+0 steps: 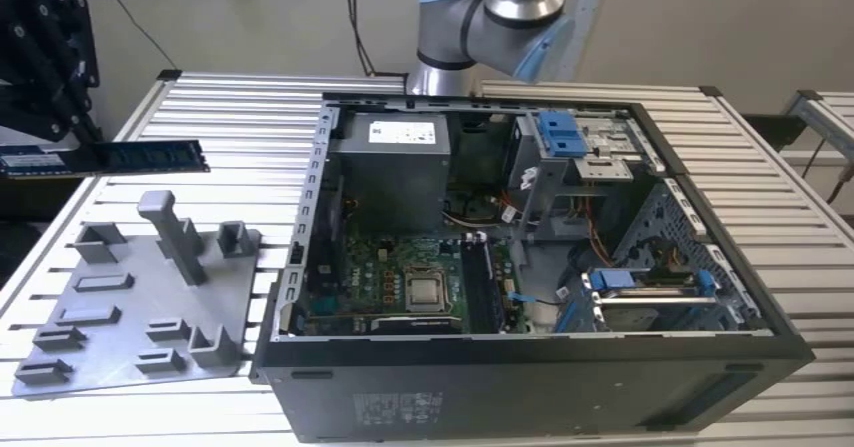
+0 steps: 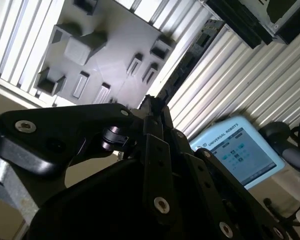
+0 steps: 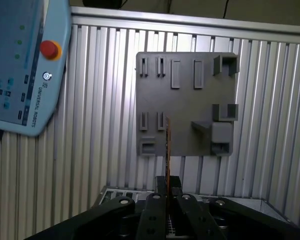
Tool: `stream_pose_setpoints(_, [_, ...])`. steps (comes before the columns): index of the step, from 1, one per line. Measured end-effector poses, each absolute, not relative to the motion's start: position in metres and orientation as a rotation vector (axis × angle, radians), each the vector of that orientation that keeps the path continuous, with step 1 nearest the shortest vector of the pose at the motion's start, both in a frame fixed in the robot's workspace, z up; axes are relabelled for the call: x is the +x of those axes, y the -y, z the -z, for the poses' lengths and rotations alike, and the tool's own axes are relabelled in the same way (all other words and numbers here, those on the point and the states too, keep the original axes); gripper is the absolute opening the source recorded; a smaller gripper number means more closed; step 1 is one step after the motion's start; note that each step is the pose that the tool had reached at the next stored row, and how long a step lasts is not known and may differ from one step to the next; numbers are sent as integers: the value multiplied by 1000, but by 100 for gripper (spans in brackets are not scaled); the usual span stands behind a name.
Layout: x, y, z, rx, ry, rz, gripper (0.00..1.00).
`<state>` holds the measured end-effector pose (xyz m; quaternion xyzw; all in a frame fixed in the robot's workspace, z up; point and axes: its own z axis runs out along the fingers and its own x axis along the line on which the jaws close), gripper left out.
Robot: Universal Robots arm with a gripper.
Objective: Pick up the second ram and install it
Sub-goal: 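Pick up the second ram and move it above second insertion slot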
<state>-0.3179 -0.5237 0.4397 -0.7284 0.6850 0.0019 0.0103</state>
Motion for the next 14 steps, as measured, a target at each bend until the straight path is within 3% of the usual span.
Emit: stream_pose_setpoints(14, [-283,524,-440,-2274,-2138,-6,14])
